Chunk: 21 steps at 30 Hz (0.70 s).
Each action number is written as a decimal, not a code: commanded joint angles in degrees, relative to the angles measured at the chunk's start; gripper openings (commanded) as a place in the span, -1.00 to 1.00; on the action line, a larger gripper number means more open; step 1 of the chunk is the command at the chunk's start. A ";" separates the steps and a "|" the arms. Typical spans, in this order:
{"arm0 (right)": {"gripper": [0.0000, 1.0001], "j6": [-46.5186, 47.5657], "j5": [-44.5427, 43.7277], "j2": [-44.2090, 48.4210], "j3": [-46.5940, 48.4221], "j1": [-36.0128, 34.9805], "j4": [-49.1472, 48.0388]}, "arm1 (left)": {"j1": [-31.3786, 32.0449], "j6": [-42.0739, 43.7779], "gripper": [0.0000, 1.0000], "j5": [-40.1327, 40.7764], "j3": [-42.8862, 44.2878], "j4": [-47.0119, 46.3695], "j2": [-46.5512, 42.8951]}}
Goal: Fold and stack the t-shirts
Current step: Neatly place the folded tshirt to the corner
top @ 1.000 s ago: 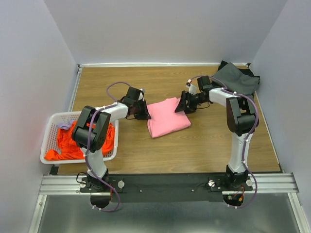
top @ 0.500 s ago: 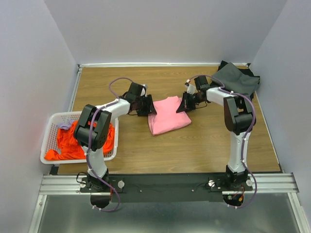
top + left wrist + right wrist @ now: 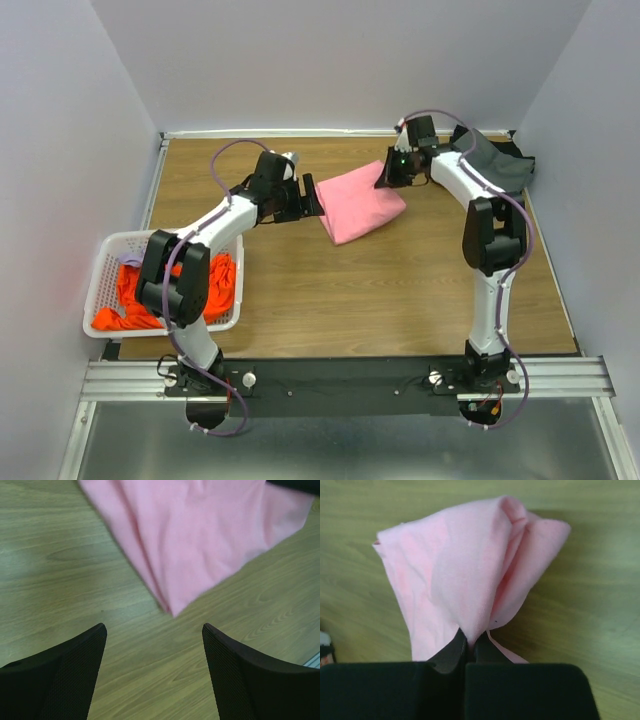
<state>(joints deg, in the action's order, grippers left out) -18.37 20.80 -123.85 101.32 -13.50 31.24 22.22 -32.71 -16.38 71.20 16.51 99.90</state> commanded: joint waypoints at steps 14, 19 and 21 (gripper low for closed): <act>-0.97 0.71 -15.70 -14.83 33.85 6.55 15.95 | -1.04 -2.09 0.71 2.85 -17.31 -0.78 -11.47; -0.97 -0.26 -15.79 -17.29 41.48 10.06 16.31 | -1.12 -2.97 0.72 2.85 -20.92 -1.31 -13.50; -0.97 -0.70 -15.87 -17.82 43.08 11.03 16.39 | -1.12 -3.41 0.72 2.85 -21.98 -1.39 -14.03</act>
<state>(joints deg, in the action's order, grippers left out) -17.93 6.90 -140.14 139.35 -4.89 46.78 21.43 -34.98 -14.81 50.76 15.90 87.57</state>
